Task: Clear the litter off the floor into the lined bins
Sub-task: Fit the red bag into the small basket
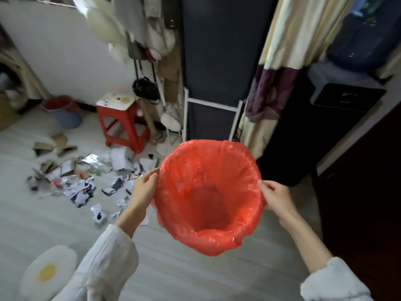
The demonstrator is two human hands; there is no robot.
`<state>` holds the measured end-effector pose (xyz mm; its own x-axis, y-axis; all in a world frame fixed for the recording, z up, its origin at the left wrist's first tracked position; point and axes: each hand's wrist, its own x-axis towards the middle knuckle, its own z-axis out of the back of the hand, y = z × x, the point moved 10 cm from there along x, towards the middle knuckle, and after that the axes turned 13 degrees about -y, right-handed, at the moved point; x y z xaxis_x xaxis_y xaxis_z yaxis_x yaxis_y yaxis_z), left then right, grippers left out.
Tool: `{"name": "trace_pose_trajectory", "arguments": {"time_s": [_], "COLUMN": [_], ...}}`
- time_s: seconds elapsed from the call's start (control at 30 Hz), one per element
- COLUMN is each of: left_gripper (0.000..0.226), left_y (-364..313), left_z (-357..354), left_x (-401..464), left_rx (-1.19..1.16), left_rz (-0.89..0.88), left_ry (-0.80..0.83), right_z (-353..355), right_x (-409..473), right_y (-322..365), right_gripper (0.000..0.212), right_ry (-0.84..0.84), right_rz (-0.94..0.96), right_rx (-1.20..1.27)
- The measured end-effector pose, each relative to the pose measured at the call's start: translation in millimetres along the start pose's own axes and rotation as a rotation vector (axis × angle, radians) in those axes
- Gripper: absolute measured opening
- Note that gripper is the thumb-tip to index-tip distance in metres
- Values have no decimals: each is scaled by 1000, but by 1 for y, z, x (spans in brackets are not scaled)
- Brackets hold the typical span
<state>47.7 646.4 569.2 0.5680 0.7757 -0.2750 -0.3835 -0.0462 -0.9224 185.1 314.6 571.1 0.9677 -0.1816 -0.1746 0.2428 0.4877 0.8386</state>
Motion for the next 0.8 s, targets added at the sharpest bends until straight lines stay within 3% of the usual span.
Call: {"name": "trace_pose_trajectory", "arguments": {"time_s": [0.37,0.8], "left_gripper": [35,32], "left_y": [-30,-86], "left_z": [208,310], "left_x": [156,358], "left_rx": [-51,-108], "left_rz": [-43,-72], "left_ry": [-212,-356], "right_z": [-234,-453], "right_x": [-40,-2], "right_y": [181,345], "right_gripper": [21,27], "right_ry": [182,307], "right_rz": [186,260], "right_rx": [-5,34]}}
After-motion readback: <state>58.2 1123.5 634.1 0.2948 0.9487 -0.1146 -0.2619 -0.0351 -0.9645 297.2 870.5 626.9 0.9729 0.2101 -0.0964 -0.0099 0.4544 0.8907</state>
